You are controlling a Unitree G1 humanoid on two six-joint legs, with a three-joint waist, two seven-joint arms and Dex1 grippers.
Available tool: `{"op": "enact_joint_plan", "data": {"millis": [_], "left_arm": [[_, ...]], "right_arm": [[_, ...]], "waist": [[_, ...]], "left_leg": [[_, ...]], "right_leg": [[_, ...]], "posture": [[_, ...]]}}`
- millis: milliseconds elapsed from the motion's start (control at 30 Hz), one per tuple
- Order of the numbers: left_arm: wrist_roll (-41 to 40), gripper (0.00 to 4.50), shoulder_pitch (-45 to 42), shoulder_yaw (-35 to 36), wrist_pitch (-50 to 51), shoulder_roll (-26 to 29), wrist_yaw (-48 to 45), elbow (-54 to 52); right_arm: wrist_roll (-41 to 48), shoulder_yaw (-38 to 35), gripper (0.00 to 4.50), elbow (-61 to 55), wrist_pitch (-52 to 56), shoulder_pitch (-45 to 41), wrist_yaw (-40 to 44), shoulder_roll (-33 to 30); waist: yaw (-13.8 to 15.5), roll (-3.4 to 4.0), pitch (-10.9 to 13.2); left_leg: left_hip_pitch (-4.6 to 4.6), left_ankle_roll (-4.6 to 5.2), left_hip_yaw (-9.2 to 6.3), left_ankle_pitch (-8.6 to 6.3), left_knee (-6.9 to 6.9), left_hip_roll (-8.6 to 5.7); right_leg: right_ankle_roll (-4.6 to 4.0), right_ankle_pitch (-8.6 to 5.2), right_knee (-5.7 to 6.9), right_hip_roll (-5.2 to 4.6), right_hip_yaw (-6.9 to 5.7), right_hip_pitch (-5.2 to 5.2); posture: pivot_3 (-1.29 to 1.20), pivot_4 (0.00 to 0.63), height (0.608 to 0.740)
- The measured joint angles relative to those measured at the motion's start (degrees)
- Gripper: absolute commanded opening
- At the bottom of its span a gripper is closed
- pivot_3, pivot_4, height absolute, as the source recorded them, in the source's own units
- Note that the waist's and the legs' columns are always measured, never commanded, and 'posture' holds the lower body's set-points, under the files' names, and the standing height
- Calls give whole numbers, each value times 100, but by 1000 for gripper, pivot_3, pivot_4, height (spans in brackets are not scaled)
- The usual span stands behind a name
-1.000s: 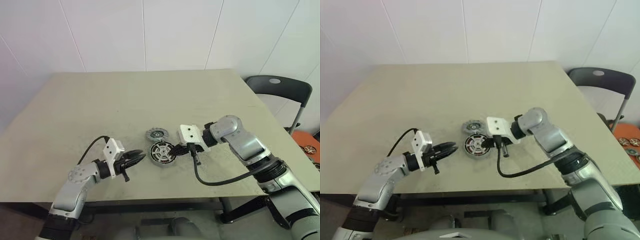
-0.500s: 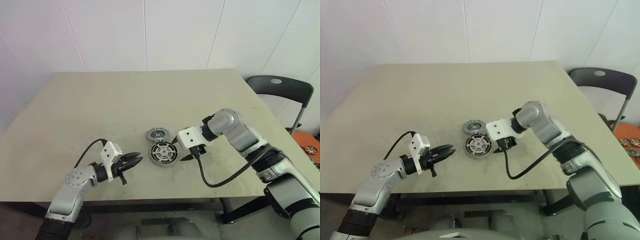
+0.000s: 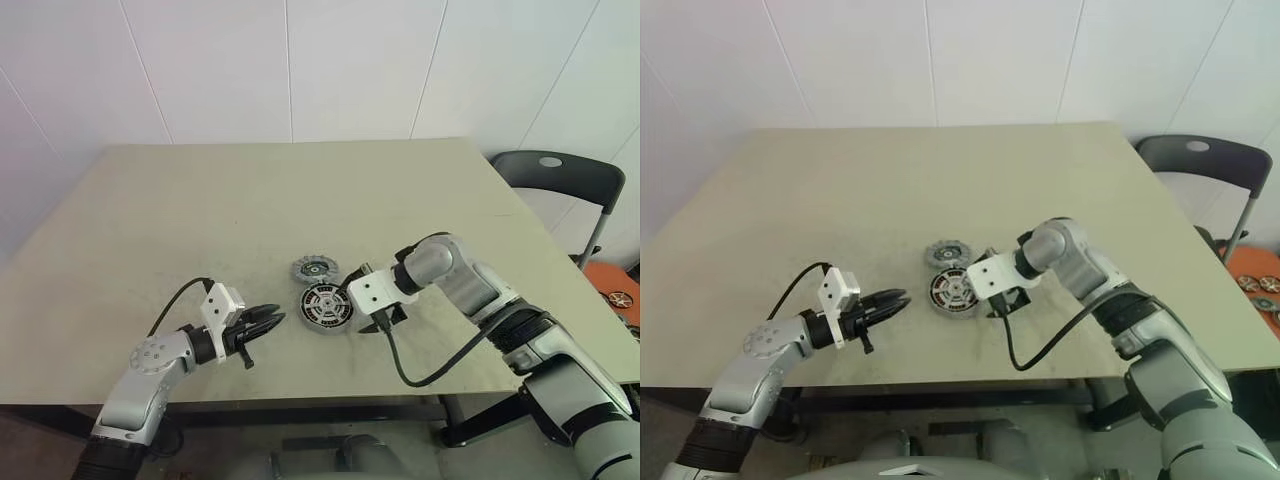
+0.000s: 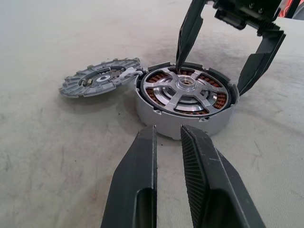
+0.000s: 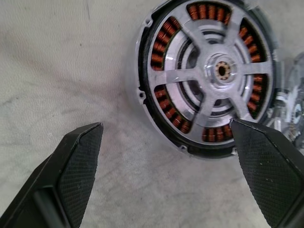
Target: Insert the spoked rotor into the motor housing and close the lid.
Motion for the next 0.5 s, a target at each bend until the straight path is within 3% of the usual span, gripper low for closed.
{"op": "enact_joint_plan", "data": {"millis": [367, 500], "left_arm": [[80, 924, -6, 0, -37, -14, 97, 41], [110, 924, -10, -2, -41, -43, 101, 50]], "right_arm": [[-57, -11, 715, -33, -168, -18, -31, 11], [-91, -2, 715, -19, -199, -18, -71, 54]], "waist": [[-34, -8, -5], [-19, -6, -1]], "left_leg": [[35, 0, 3, 0, 3, 4], [86, 0, 3, 0, 0, 7]], "right_leg": [[-11, -3, 10, 8, 4, 27], [-23, -9, 12, 10, 12, 71]], "posture": [[0, 0, 740], [0, 0, 740]]}}
